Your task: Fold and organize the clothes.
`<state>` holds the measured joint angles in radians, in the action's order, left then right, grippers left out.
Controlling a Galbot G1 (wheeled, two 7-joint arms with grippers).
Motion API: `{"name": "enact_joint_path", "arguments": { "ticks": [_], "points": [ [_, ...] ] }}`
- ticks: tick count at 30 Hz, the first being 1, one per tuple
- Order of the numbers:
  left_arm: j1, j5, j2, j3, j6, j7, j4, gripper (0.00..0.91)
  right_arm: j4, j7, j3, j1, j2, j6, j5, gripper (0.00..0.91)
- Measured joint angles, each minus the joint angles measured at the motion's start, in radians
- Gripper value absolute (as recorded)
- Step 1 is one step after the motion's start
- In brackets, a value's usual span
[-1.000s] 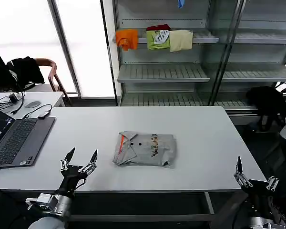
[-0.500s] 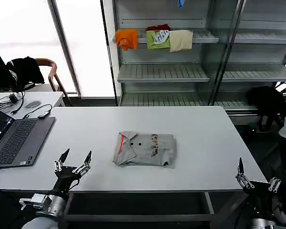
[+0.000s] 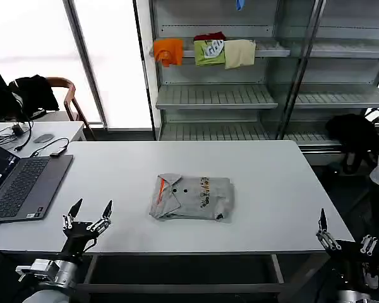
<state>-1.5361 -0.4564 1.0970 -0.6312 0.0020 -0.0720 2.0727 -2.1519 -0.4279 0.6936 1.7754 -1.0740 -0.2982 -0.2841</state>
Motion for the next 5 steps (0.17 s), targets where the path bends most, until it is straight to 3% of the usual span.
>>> {"name": "enact_joint_path", "arguments": {
  "ticks": [5],
  "points": [
    [-0.009, -0.002, 0.000, -0.010, -0.001, 0.001, 0.014, 0.907, -0.013, 0.014, 0.018, 0.022, 0.008, 0.001, -0.010, 0.907]
  ]
}}
